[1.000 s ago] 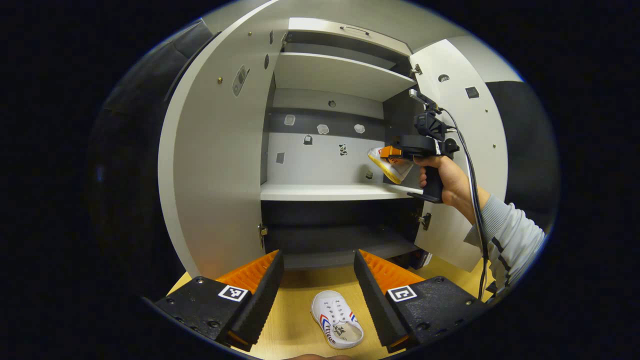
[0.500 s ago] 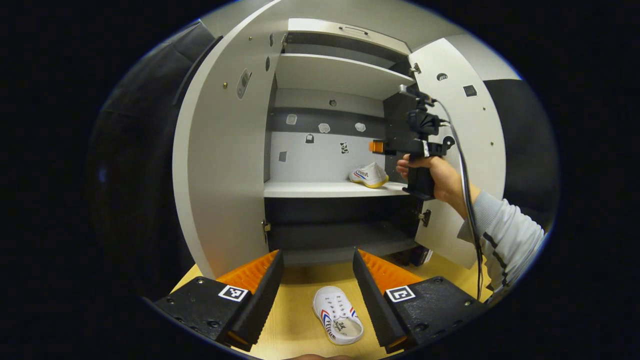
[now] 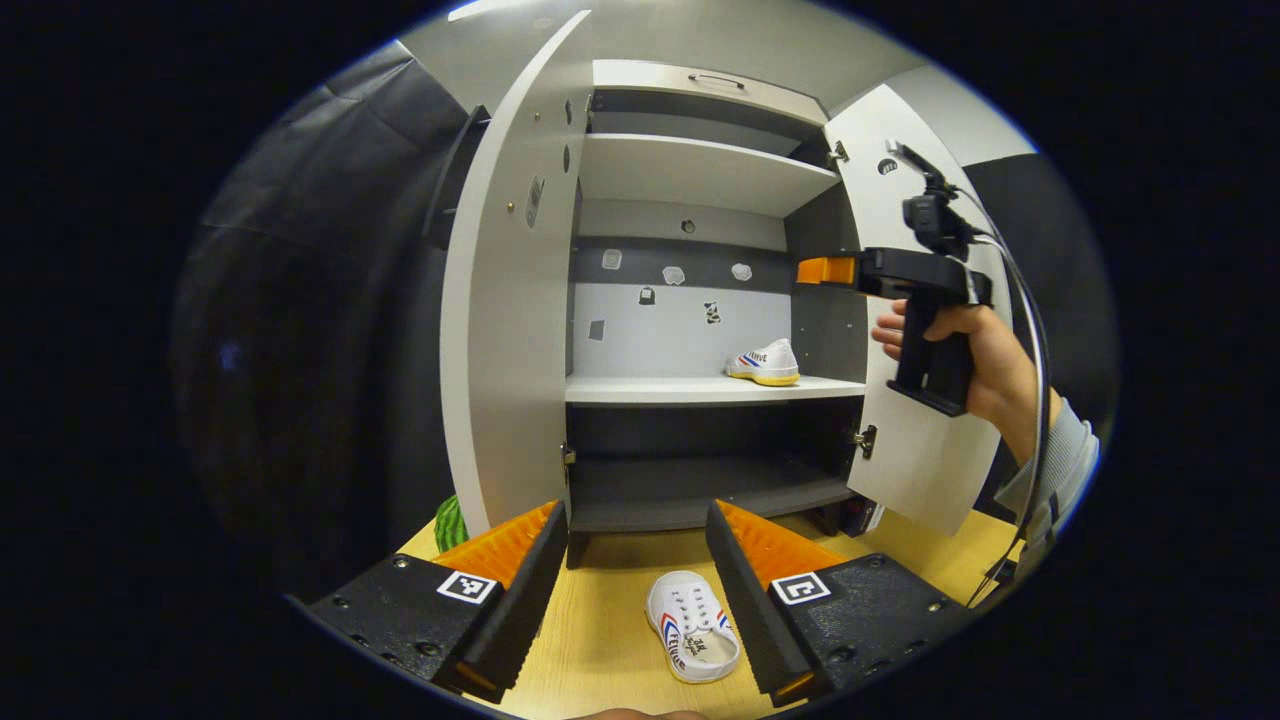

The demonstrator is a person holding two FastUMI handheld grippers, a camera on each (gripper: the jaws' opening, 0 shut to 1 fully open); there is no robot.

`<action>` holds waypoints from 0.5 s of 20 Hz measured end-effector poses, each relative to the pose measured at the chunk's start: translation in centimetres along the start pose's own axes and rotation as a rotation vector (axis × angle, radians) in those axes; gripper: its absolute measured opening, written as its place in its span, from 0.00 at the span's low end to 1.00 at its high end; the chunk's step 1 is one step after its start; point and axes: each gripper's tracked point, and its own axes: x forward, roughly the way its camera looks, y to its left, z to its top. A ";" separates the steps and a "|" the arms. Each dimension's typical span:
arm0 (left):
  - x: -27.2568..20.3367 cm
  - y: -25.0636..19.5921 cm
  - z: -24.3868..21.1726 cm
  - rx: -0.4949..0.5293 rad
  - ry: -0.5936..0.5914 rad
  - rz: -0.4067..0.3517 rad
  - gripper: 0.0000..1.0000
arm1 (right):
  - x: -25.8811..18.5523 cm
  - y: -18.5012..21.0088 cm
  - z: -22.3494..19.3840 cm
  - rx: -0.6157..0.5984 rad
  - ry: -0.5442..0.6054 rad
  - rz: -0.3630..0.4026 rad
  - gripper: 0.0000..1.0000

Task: Grab one shoe with the right hand and put it into the shoe cabinet, grab the other shoe with the left hand and put it into the shoe cabinet; then close the right door with the right hand and the left door with the left hand.

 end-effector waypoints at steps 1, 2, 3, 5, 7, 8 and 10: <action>-0.2 0.0 -0.2 -0.008 -0.004 0.003 0.85 | -1.9 0.4 0.3 0.007 -0.003 0.004 0.95; -0.3 0.0 -0.5 -0.017 -0.005 0.002 0.85 | -3.8 0.6 0.3 0.019 0.004 0.004 0.98; -0.4 -0.2 -0.9 -0.022 -0.005 -0.004 0.85 | -5.9 0.8 0.3 0.039 0.009 0.008 0.98; -0.4 -0.8 -1.6 -0.035 -0.007 -0.025 0.85 | -10.0 1.1 0.5 0.087 0.019 0.017 0.94; -0.2 -1.3 -2.6 -0.053 0.004 -0.042 0.85 | -13.9 1.2 0.3 0.114 0.029 0.024 0.94; 0.0 -1.7 -3.1 -0.061 0.008 -0.052 0.85 | -15.7 0.6 0.3 0.125 0.027 0.000 0.98; 0.5 -2.2 -4.6 -0.064 0.026 -0.067 0.84 | -19.4 -0.2 -0.8 0.124 0.043 -0.025 0.98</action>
